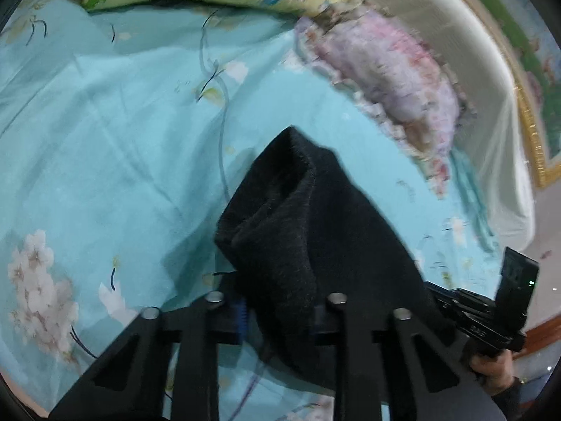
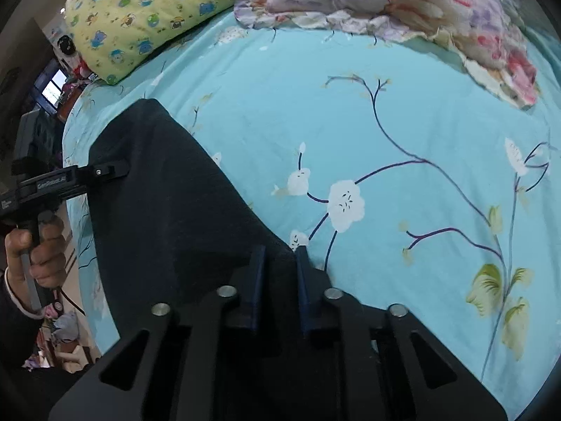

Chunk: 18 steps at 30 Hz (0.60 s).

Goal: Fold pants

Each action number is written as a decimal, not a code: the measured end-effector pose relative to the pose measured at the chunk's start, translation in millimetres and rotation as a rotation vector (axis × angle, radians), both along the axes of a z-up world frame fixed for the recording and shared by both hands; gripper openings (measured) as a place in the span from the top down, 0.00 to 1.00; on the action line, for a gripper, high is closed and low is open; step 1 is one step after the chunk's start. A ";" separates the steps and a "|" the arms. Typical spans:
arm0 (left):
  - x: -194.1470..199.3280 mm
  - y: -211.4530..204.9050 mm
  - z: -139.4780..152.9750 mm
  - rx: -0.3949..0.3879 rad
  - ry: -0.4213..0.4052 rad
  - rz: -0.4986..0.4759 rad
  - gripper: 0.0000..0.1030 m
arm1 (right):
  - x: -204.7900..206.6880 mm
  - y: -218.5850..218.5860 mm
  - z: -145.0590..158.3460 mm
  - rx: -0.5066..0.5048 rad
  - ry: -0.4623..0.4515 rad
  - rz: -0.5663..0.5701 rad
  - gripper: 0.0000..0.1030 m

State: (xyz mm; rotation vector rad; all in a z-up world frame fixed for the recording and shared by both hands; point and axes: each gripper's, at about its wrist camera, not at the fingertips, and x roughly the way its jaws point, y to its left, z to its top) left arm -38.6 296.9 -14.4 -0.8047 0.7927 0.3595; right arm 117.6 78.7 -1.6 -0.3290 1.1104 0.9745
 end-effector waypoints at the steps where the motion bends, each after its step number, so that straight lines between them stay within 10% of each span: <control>1: -3.2 -1.7 7.5 0.017 -0.017 -0.011 0.81 | -0.8 -3.7 6.2 0.015 -0.011 -0.013 0.87; 7: -16.7 -2.4 32.5 0.032 -0.112 -0.041 0.82 | -0.8 -16.9 45.2 0.096 -0.133 -0.107 0.90; 18: -0.8 -0.8 0.0 0.121 0.009 -0.078 0.77 | 1.1 5.4 16.1 0.012 -0.215 -0.163 0.91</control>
